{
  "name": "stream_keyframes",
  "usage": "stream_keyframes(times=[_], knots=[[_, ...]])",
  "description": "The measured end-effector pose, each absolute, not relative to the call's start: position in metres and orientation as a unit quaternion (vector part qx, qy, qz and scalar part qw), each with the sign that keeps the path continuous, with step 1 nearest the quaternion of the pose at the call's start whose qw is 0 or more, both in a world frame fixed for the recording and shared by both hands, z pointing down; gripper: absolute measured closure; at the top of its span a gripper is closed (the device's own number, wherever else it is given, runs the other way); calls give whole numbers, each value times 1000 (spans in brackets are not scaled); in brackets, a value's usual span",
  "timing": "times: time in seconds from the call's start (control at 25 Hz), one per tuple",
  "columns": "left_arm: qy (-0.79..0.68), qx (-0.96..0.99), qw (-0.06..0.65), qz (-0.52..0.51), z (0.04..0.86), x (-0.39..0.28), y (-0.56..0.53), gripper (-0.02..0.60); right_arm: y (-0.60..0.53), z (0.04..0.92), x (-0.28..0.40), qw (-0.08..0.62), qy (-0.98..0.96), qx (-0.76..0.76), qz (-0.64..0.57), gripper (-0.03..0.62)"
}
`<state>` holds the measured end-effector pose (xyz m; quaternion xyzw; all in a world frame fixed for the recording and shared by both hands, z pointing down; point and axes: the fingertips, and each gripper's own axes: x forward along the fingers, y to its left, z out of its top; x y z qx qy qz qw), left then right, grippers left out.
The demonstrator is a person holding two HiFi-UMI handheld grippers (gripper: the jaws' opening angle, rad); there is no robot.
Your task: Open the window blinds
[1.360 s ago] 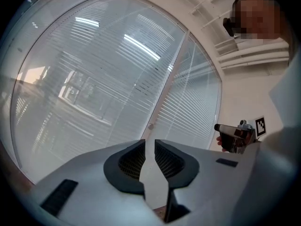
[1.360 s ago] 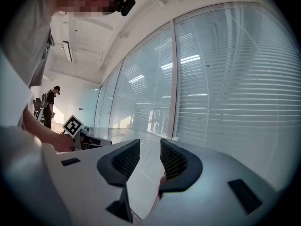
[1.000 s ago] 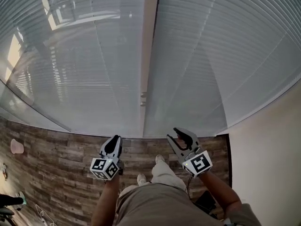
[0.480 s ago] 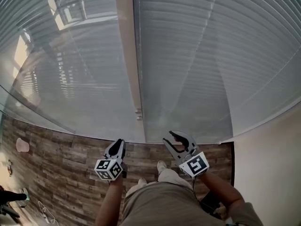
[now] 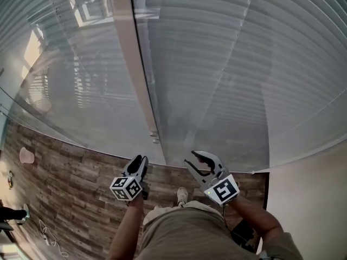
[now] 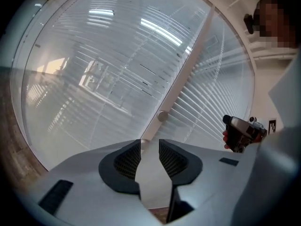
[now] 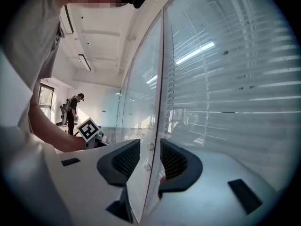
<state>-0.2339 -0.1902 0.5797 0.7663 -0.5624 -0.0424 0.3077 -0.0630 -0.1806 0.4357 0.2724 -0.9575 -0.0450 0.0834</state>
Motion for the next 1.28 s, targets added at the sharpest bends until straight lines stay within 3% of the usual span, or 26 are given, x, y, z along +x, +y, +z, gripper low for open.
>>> stream_keyframes(times=[0.28, 0.52, 1.0, 1.28], knots=[[-572, 757, 312, -57, 602, -213, -208, 449, -184, 452, -51, 88, -964, 247, -42, 471], [-548, 745, 370, -89, 618, -190, -230, 393, -185, 463, -44, 80, -970, 227, -25, 471], [-570, 722, 383, -83, 648, -184, -254, 388, -191, 486, -47, 92, -973, 212, 2, 471], [-583, 678, 418, -163, 659, -203, -264, 389, -191, 491, -41, 95, -970, 225, 13, 471]])
